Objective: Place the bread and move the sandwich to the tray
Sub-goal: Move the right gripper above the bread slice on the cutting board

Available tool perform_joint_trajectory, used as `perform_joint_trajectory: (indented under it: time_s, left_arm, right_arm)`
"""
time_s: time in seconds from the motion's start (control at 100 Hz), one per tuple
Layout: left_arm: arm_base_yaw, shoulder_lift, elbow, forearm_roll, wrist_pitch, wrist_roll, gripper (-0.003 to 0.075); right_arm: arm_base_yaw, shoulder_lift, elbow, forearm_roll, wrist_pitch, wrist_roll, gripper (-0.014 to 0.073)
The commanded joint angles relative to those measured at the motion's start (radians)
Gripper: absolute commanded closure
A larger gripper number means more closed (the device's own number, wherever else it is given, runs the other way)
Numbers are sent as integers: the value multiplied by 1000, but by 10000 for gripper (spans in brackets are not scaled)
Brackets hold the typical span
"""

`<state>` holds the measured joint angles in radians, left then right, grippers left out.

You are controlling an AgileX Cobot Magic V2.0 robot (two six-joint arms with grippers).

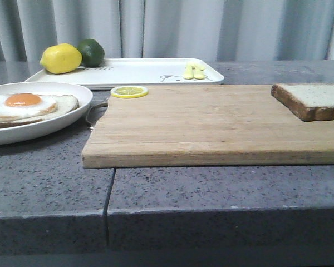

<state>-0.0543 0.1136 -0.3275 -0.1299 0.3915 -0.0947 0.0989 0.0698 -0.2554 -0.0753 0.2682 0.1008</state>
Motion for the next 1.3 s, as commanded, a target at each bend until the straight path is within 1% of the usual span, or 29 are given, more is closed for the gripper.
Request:
perform_joint_trajectory:
  time_s: [0.0,0.16,0.28,0.38,0.5,0.65,0.94,1.0,1.04,1.07,1.11,1.14,1.18,1.19,1.21,1.24,1.29]
  left_arm:
    - [4,92,-134,-16,72,12,739]
    - [4,273,-333,-23,281,50,739]
    - [4,396,-456,-64,439,50,739]
    - [4,482,-535,-110,533,50,739]
    - [4,542,-576,-150,540,50,739]
    - [4,576,-578,-152,511,50,739]
    - [4,604,-578,-152,520,50,738]
    - [4,604,-578,-152,523,50,723]
    - [4,604,-578,-152,526,50,689]
    - [4,604,-578,-152,527,50,656]
    - [4,604,-578,-152,527,50,590]
    - [4,604,-578,-152,527,50,538]
    - [4,604,-578,-152,527,50,444]
    - [4,604,-578,-152,527,50,411]
    - [4,602,-578,-152,527,50,378]
    - [4,602,-578,-152,527,50,297]
    - [4,602,-578,-152,527,50,206]
  right_arm:
    - [-7,96,-123,-13,43,2,660]
    - [-7,233,-276,-13,170,2,660]
    - [-7,322,-367,-13,248,2,660]
    - [-7,385,-426,-13,318,2,660]
    - [-7,429,-443,-12,345,2,660]
    - [-7,435,-443,-5,348,2,660]
    - [-7,435,-443,14,351,2,659]
    - [-7,435,-443,14,352,2,638]
    - [-7,435,-443,14,352,2,610]
    - [-7,435,-443,14,351,2,574]
    - [-7,435,-443,14,349,2,526]
    - [-7,435,-443,14,346,2,473]
    - [-7,435,-443,14,342,2,412]
    - [-7,435,-443,14,340,2,388]
    - [-7,435,-443,14,338,2,349]
    - [-7,435,-443,14,335,2,299]
    - [-7,435,-443,14,330,2,216]
